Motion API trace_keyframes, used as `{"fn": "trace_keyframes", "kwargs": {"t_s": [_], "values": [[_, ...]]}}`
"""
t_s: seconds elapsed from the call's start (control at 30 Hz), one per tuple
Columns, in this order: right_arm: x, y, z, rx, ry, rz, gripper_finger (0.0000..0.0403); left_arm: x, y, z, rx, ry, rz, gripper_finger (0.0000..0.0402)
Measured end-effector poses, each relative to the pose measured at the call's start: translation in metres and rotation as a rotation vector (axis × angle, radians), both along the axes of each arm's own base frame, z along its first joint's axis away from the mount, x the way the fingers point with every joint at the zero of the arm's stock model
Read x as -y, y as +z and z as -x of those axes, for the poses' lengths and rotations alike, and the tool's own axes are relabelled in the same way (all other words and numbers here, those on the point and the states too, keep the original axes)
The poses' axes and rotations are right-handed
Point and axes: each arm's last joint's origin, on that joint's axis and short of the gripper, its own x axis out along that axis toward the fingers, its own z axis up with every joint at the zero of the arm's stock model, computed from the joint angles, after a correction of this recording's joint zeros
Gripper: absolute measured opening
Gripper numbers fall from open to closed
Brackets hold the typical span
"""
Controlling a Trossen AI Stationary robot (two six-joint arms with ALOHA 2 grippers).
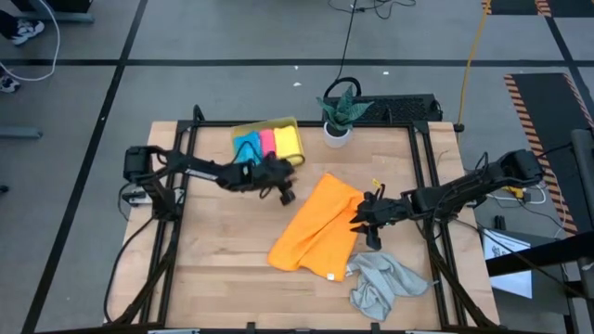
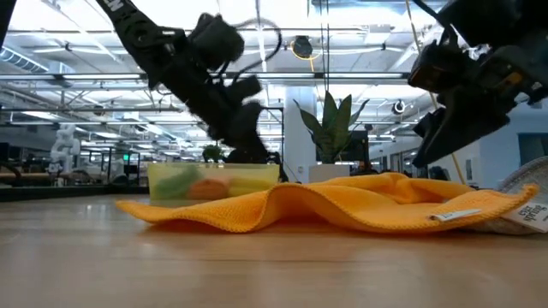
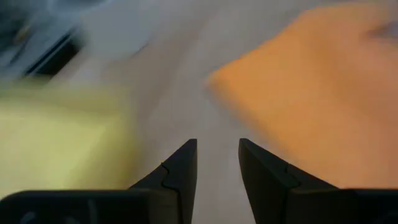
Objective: Fold microfiber towels
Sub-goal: Fold the orange microfiber cloth
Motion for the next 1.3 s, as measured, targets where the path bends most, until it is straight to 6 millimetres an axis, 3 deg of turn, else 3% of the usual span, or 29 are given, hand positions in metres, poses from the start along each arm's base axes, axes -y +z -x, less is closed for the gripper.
{"fn": "trace_keyframes", "kwargs": {"t_s": [0.13,0.27,0.47,0.7,0.87,0.97,1.3], "values": [[0.0,-0.001,0.001,-0.016,0.001,0.005,0.0116,0.024,-0.004,-0.015,0.091,-0.129,-0.054,0.0122],[0.0,-0.001,0.001,-0.013,0.0,0.003,0.0116,0.029,-0.024,-0.027,0.127,-0.14,-0.052,0.0122],[0.0,-0.001,0.001,-0.014,0.001,0.005,0.0116,0.018,-0.042,-0.065,0.046,-0.124,-0.027,0.0106],[0.0,-0.002,0.002,-0.025,0.0,0.005,0.0116,-0.007,-0.049,-0.099,-0.104,-0.06,0.0,0.0021],[0.001,-0.003,0.003,-0.041,0.0,0.008,0.0116,-0.013,-0.055,-0.097,-0.186,-0.007,0.031,0.0011],[0.001,-0.005,0.005,-0.072,0.0,0.014,0.0116,-0.007,-0.058,-0.09,-0.281,0.071,0.009,0.0011],[0.004,-0.01,0.011,-0.155,-0.106,0.029,0.0116,0.06,-0.061,-0.041,-0.605,0.422,-0.203,0.0005]]}}
